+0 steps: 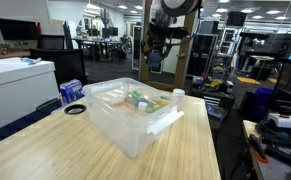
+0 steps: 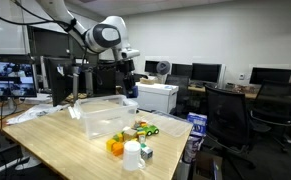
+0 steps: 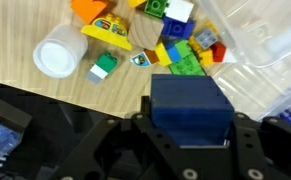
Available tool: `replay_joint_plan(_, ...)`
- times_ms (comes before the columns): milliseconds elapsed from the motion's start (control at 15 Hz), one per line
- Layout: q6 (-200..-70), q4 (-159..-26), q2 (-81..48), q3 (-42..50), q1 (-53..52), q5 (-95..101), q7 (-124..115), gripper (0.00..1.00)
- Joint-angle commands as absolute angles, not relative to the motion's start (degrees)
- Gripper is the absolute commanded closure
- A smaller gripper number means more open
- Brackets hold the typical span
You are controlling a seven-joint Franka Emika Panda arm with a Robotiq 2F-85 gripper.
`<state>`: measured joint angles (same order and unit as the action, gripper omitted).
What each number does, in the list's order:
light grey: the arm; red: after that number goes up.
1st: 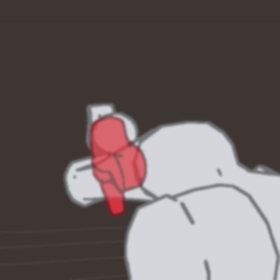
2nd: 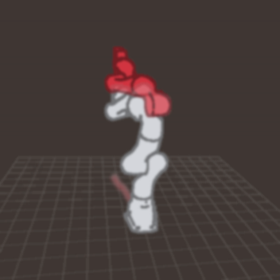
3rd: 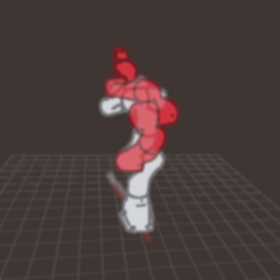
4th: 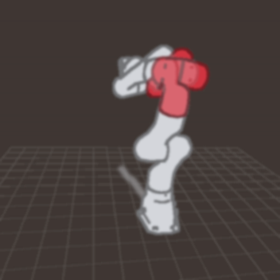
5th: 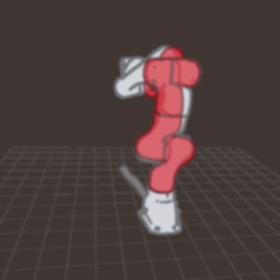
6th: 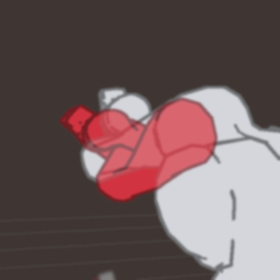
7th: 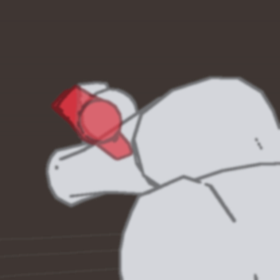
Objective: Place the blue block on the wooden block
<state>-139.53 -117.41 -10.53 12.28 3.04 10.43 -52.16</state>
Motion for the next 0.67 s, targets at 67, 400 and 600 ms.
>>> replay_joint_plan(67,-140.63,-113.74,-22.22,12.63,8.97,-0.4,-48.31,0.68)
replay_joint_plan(400,-140.1,-108.09,-33.44,12.12,7.13,-2.49,-49.79,0.68)
replay_joint_plan(600,-139.01,-106.48,-34.91,14.0,2.94,1.22,-51.48,0.18)
